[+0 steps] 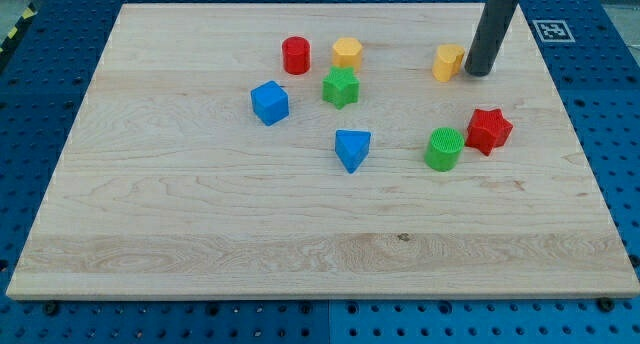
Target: Slide the yellow heart left a bit
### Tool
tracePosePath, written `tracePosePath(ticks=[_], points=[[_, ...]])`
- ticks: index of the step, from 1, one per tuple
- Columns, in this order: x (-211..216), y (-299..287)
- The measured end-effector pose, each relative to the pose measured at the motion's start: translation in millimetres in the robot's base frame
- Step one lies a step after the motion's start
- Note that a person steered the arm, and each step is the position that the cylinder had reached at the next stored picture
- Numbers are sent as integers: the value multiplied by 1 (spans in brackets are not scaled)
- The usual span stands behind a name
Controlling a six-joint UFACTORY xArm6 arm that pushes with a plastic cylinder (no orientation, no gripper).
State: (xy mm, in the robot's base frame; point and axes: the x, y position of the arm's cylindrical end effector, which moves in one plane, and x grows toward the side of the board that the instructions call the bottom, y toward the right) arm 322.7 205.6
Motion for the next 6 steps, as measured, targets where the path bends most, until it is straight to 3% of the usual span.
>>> tracePosePath(ticks=[1, 5, 6], points=[[-20, -1], [-3, -54], [-3, -12]])
